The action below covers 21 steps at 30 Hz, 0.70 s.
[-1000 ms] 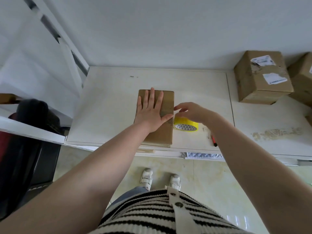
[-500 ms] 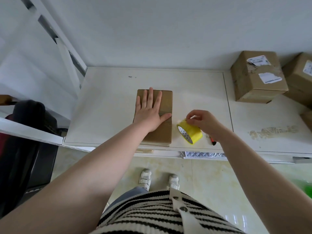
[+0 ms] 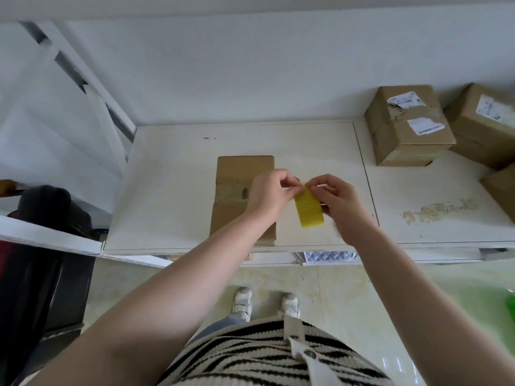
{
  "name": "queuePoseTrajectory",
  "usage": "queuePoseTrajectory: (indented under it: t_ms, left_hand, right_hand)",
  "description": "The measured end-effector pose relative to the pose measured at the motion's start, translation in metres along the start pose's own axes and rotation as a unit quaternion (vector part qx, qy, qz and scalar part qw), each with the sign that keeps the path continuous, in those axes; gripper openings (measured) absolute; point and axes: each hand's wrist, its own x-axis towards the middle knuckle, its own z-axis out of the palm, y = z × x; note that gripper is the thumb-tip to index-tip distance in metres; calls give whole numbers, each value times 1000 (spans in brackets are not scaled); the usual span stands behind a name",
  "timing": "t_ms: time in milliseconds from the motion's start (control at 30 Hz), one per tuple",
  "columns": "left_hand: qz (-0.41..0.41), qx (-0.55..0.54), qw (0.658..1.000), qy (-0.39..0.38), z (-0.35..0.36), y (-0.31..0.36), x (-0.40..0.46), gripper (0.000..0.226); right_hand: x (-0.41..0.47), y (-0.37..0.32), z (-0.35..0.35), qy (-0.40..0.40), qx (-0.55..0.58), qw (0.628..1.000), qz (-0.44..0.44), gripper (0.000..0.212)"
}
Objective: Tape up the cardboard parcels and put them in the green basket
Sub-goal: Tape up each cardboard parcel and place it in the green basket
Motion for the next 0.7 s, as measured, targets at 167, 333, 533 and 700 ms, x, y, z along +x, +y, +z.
queuePoseTrajectory:
  t_ms: [167,333,533,700]
  left_hand:
    - [-38,-20,999,12,-12,11,-1,13]
    - [-26,-61,998,12,-19,27,-8,18]
    - [-18,-48,998,-45,-29,25,-5,15]
    - [-20,-45,997,-51,-27,19,1,7]
  right_hand:
    - [-1,3,0,-26,-36,998,-52,29]
    - [-1,2,0,10,-34,995,-89,29]
    - [-5,-4,8,-11,30,999,-39,13]
    - [-10,-9,13,13,42,999,-1,15]
